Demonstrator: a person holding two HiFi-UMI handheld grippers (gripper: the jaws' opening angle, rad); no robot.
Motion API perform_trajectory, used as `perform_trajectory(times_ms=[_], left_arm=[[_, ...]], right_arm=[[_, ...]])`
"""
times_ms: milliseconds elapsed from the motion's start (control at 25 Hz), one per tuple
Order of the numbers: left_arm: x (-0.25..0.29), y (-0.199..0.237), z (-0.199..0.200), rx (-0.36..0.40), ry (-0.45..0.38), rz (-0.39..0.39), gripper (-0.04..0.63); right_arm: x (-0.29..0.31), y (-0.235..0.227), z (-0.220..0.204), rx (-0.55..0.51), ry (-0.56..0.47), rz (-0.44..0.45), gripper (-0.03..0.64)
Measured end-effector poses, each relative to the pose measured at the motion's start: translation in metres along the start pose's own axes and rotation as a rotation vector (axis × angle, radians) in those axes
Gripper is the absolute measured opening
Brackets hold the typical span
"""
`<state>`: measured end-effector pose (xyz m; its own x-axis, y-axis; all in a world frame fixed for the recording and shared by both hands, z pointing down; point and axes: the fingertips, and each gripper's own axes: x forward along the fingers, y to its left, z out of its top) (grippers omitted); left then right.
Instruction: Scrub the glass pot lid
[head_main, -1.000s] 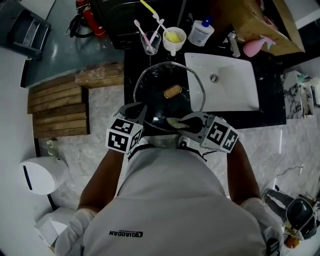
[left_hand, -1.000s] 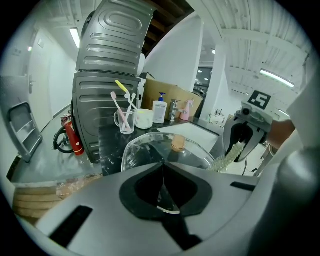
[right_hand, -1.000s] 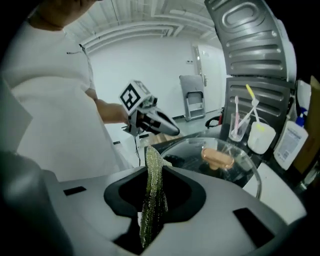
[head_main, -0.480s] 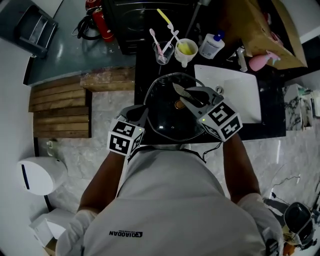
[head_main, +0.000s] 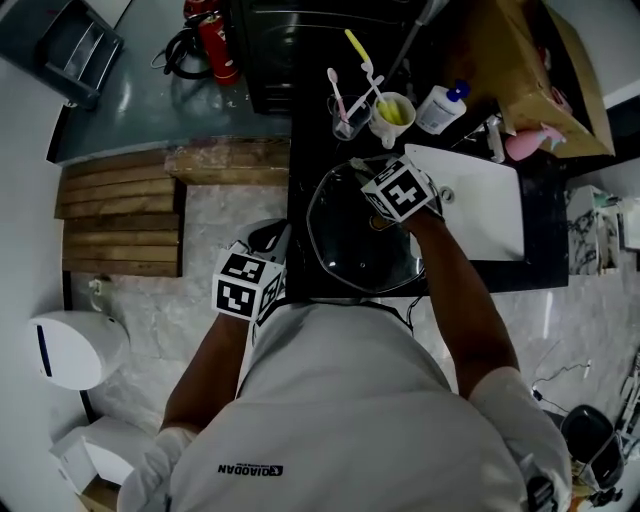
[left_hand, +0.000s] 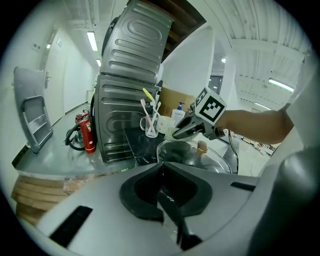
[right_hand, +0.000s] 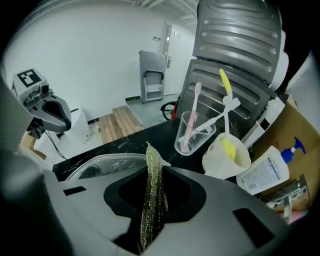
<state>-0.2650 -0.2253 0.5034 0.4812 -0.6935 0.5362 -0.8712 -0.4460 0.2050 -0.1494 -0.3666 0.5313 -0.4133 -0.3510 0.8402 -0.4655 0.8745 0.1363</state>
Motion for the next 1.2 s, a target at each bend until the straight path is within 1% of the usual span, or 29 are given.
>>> perform_trajectory(times_ms=[80,240,440,520,760,880,1040,1200], left_arm=[[-0.006,0.007,-0.003,-0.007,0.004,0.004,0.018],[-0.014,0.018,-0.007,-0.020,-0.005,0.007,0.018],[-0.020,0.023,-0.017,-0.018,0.011,-0.008,0.018],[-0.022,0.023,-0.018,-0.010,0.012,-0.016,0.018],[-0.031,0.029,-0.014,0.009,-0.004,-0.025,0.018],[-0.036,0.029,-0.019,0.010,-0.004,-0.029,0.018],[-0.043,0.031,-0.026,0.003,0.003,-0.030,0.018],[-0.049,0.031,-0.030,0.000,-0.001,-0.026,0.018]], right_arm=[[0.009,-0.002,-0.003,0.012,0.037,-0.018,0.091],[0.017,0.001,-0.012,0.102,0.084,-0.008,0.092],[0.024,0.014,-0.007,0.111,0.104,0.027,0.092],[0.026,0.022,-0.002,0.101,0.103,0.042,0.092],[0.029,0.042,0.007,0.049,0.107,0.047,0.092],[0.030,0.050,0.008,0.027,0.116,0.037,0.092],[0.032,0.066,0.014,-0.014,0.109,0.057,0.092],[0.032,0.077,0.014,-0.086,0.128,0.031,0.092]])
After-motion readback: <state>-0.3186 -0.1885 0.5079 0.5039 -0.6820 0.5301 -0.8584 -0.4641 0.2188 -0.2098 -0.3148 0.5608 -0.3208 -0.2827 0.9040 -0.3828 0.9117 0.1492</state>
